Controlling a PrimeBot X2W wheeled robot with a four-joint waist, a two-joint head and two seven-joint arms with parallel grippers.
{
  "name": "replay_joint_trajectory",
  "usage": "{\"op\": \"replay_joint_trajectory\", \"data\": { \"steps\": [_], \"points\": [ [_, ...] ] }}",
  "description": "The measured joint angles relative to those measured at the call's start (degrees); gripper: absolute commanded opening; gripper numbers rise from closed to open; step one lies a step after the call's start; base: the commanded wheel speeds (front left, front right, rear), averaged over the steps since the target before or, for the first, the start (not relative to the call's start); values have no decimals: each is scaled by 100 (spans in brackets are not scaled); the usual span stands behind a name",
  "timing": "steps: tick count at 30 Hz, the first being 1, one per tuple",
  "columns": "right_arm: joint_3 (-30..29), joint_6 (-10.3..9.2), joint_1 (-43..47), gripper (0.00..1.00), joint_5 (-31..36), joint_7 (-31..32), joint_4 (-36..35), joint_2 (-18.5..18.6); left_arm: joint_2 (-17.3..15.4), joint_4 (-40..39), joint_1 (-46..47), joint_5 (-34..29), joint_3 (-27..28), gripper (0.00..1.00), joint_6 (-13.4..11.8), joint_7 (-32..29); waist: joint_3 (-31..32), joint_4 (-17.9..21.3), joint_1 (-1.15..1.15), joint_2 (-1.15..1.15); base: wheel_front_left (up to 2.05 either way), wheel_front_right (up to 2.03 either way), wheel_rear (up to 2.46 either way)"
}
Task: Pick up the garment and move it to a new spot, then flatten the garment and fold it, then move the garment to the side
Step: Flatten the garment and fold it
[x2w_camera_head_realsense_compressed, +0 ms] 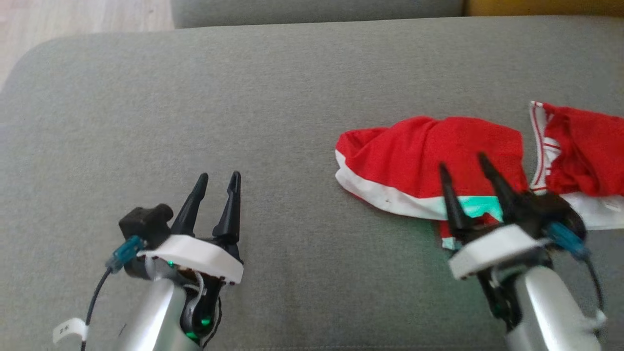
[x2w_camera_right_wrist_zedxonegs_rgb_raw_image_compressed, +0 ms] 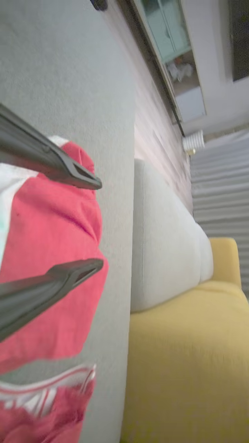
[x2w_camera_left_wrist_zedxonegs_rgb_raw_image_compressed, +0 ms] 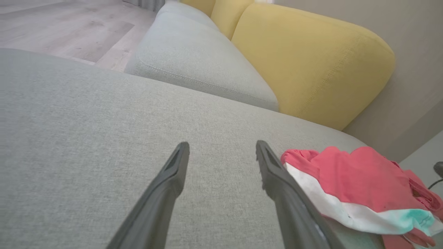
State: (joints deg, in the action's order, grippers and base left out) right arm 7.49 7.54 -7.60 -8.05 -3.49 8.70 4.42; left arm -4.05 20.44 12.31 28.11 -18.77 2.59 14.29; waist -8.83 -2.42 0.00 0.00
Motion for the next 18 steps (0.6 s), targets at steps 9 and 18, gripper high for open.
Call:
{"op": "replay_joint_trajectory", "data": {
  "steps": [9, 18],
  "points": [
    [1689, 0, -1486, 100, -614, 1693, 426, 547, 122, 185, 76, -38, 92, 100, 140, 0, -130, -407, 0, 0, 0, 0, 0],
    [1951, 0, -2324, 100, -1063, 2576, 1775, 691, 149, 202, 109, 191, -131, 100, 143, 0, -290, -858, 0, 0, 0, 0, 0]
  ]
}}
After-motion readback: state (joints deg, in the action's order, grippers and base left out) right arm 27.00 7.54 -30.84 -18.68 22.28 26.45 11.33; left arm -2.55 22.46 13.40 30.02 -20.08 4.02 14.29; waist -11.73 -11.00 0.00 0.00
